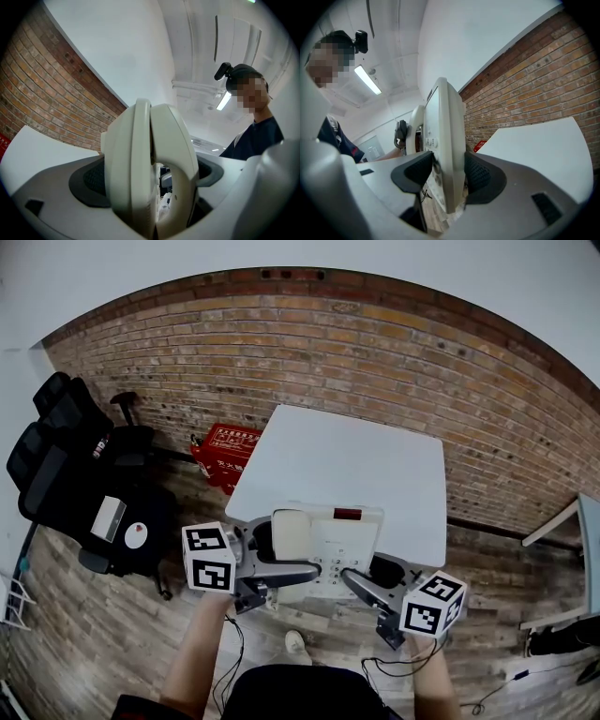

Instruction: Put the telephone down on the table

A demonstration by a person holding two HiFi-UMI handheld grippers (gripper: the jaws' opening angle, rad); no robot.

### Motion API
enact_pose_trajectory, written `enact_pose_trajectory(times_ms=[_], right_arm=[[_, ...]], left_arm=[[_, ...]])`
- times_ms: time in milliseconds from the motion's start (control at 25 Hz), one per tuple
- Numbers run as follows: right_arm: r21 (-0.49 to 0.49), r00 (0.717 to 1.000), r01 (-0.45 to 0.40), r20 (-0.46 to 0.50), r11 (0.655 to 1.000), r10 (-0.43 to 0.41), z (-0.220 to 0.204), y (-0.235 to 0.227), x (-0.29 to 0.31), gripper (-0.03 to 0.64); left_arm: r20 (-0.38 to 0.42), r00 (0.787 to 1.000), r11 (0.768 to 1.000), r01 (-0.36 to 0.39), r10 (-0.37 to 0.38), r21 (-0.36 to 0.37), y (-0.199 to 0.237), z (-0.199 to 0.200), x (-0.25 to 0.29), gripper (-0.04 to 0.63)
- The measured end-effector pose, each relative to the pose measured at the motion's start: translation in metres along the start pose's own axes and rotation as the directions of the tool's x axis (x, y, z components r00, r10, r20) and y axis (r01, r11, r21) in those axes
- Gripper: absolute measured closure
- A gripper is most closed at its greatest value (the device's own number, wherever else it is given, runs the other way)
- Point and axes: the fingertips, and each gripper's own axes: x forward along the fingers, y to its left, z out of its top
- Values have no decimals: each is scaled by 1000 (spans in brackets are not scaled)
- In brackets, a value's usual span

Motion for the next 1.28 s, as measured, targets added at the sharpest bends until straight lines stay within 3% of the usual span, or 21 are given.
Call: enact_pose_trajectory(times_ms=[520, 1280], right_arm=[[20, 999, 36, -16, 999, -36, -1, -2, 41, 396], [34, 997, 80, -8, 996, -80, 6, -24, 46, 396]], left_arm=[[-5, 999, 999, 33, -33, -24, 32, 4, -29, 110], [-14, 997, 997, 72, -73, -41, 56, 9, -16, 110]])
